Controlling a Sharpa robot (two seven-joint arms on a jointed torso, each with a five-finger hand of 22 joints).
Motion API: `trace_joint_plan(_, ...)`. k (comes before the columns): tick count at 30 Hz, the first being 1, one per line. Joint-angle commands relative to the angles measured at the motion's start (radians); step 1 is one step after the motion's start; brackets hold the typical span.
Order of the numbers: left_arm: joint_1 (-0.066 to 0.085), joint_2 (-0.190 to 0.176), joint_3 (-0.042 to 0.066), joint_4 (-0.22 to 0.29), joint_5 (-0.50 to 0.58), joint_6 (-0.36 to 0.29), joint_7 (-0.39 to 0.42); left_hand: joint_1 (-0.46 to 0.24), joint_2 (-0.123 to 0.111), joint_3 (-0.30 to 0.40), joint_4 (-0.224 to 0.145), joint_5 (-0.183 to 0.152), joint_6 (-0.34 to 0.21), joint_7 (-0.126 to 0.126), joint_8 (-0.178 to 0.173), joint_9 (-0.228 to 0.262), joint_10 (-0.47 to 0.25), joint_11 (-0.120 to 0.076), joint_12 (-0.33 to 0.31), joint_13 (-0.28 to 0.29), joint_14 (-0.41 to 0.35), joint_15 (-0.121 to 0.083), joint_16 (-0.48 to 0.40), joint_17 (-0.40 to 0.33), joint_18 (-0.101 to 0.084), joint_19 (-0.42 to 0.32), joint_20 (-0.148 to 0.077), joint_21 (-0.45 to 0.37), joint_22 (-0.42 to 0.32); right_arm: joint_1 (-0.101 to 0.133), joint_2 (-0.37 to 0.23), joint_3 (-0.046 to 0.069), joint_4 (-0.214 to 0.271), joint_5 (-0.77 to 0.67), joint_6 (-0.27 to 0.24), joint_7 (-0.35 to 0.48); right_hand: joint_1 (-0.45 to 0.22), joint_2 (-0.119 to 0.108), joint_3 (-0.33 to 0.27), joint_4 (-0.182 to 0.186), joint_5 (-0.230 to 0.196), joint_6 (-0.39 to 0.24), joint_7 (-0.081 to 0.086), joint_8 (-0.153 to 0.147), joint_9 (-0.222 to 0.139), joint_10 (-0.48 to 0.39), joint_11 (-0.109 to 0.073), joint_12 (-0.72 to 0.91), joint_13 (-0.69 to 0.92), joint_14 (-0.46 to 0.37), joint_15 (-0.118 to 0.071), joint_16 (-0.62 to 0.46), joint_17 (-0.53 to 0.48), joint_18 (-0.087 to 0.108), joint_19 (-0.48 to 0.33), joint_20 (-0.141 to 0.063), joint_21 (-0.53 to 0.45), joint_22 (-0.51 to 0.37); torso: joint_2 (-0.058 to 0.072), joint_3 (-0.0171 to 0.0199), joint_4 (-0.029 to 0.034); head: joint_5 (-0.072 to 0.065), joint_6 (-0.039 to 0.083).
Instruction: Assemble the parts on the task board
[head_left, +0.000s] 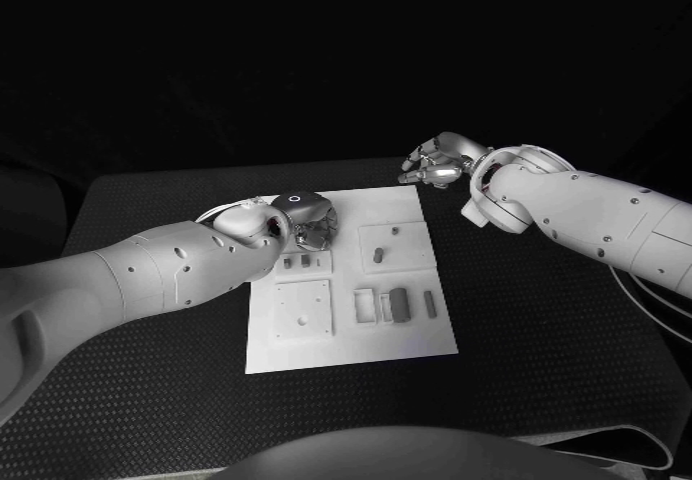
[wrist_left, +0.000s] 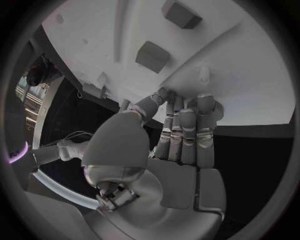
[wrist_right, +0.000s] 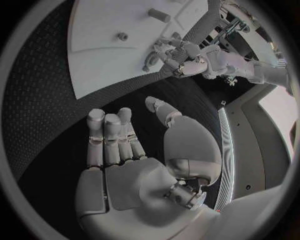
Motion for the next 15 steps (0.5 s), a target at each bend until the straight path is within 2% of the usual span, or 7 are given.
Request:
trace_joint_plan(1, -0.008, 0.001, -0.006, 0.0, -0.008, 0.06, -0.003, -0.003, 0.011, 0.008, 0.001, 0.001, 0.008, -0.003, 0.004, -0.002, 0.01, -0.001, 0.0, 0.0, 0.006, -0.001, 0.007, 0.0, 0.104, 0.002, -0.007, 0.007, 0.023, 0.0, 0.001, 0.0, 0.001, -0.001, 0.011, 0.009, -0.004, 0.008, -0.003, 0.0, 0.003, -0.008, 0.015, 0.006, -0.001, -0.004, 0.0, 0.005, -0.001, -0.006, 0.0, -0.002, -0.001, 0.053, -0.002, -0.006, -0.004, -0.001, -0.001, -0.0001, 0.0003, -0.001, -0.001)
trace_joint_plan(15, -0.008, 0.0, -0.006, -0.006, -0.022, 0.051, -0.021, 0.006, 0.036, 0.023, 0.0, 0.002, 0.035, -0.014, 0.017, 0.0, 0.045, -0.014, 0.002, 0.007, 0.027, -0.013, 0.007, -0.003, 0.103, 0.014, -0.018, 0.019, 0.021, 0.0, 0.001, 0.0, 0.001, -0.001, 0.012, 0.009, -0.005, 0.007, -0.003, 0.0, 0.003, -0.008, 0.015, 0.007, -0.001, -0.004, 0.0, 0.005, -0.001, -0.006, 0.0, -0.002, -0.001, 0.053, -0.002, -0.006, -0.005, -0.001, 0.0, 0.0003, -0.0003, 0.0, -0.002)
